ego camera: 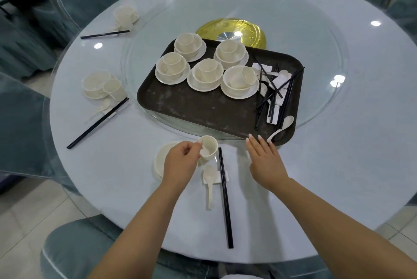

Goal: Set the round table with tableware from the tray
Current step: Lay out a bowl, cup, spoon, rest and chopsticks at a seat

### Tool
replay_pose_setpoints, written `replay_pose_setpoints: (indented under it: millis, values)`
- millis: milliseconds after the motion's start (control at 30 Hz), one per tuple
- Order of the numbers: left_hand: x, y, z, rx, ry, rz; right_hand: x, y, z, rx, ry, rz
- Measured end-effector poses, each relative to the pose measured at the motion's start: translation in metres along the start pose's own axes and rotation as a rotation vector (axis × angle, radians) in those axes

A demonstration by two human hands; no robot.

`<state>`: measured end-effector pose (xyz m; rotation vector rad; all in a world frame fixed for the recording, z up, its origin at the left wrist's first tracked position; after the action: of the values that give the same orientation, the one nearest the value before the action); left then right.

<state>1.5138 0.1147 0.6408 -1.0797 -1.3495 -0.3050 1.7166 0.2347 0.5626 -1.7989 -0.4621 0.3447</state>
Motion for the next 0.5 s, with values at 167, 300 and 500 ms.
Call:
replay_pose_setpoints:
  millis: [167,300,500]
  values:
    - [0.002,-0.005,0.021,-0.016,0.028,0.160,-0.002,0.003,0.001,-0.025,0.027,0.038]
    - [-0.003,-0.011,0.036,-0.044,0.027,0.274,0.007,0.003,0.003,-0.002,0.003,0.039]
    - [-0.013,-0.027,0.063,-0.135,0.052,0.501,0.025,0.003,0.007,0.048,-0.014,0.049]
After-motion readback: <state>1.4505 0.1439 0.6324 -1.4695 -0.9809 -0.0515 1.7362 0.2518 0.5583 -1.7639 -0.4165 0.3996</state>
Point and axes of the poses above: each hand's wrist, its own z-axis towards the middle knuckle, its own y-axis out of the palm, x = y × z, the point moved 3 cm from there along z, towards the middle knuckle, and after that the axes turned 11 degrees about y, right-handed, at the moved point
